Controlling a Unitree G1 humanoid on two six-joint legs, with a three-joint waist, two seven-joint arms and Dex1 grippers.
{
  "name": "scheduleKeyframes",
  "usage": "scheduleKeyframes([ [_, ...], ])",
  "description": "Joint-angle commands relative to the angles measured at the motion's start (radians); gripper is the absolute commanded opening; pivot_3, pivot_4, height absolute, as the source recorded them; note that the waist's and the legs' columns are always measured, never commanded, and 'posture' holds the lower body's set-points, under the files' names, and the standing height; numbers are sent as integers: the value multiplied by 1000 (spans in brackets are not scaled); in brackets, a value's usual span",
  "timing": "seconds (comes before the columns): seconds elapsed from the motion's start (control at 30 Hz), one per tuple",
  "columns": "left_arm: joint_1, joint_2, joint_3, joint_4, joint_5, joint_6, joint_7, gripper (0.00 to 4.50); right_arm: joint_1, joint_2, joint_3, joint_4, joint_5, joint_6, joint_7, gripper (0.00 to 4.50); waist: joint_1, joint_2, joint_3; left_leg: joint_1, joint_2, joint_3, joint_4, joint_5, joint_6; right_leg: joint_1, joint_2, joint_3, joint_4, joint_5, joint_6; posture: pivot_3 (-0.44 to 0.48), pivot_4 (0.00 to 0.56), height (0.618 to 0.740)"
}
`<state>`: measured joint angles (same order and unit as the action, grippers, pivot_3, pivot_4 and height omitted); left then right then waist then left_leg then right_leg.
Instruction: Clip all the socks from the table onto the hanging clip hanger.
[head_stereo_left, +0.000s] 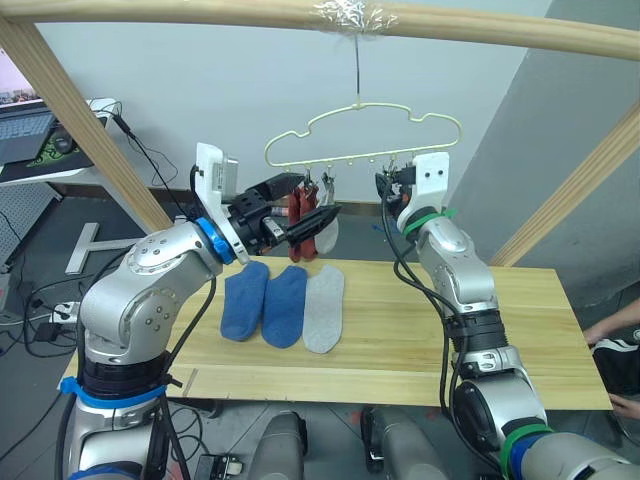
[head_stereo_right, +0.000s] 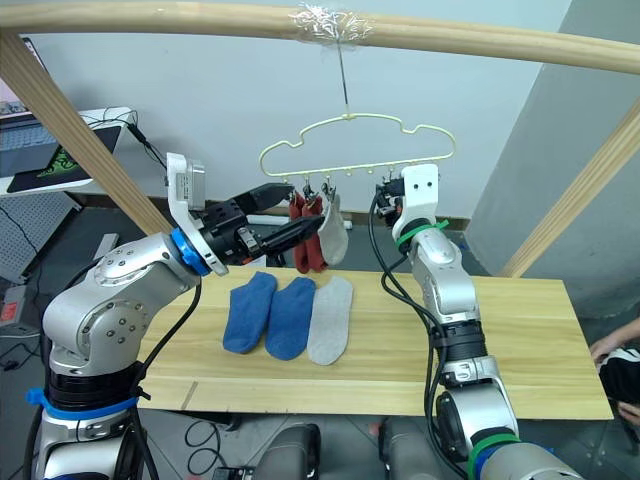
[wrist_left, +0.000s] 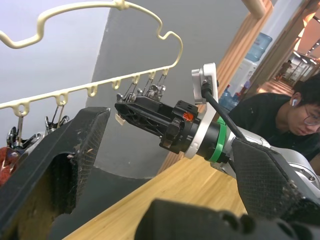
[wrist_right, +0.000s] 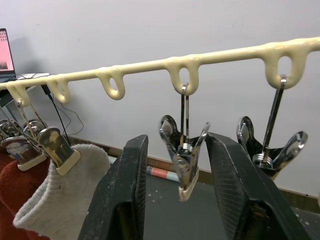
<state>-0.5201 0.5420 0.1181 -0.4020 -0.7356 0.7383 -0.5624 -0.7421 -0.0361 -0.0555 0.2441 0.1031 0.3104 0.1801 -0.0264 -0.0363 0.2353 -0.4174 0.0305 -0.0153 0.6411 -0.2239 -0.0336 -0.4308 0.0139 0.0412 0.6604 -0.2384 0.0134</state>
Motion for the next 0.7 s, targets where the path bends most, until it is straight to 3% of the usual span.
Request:
scheduleKeyframes([
  [0.03,-38,-7,4,-50,-3,-19,10,4500,-32,-4,0,-16,18,-22,13,1860,0,0,0,0,0,0,0,0,0,0,0,0,0,0,0,67,225,740],
  [0.7,-58,-19,5,-62,-17,-14,24,4500,-57,5,3,1,26,-21,30,1860,0,0,0,0,0,0,0,0,0,0,0,0,1,0,0,70,218,740],
])
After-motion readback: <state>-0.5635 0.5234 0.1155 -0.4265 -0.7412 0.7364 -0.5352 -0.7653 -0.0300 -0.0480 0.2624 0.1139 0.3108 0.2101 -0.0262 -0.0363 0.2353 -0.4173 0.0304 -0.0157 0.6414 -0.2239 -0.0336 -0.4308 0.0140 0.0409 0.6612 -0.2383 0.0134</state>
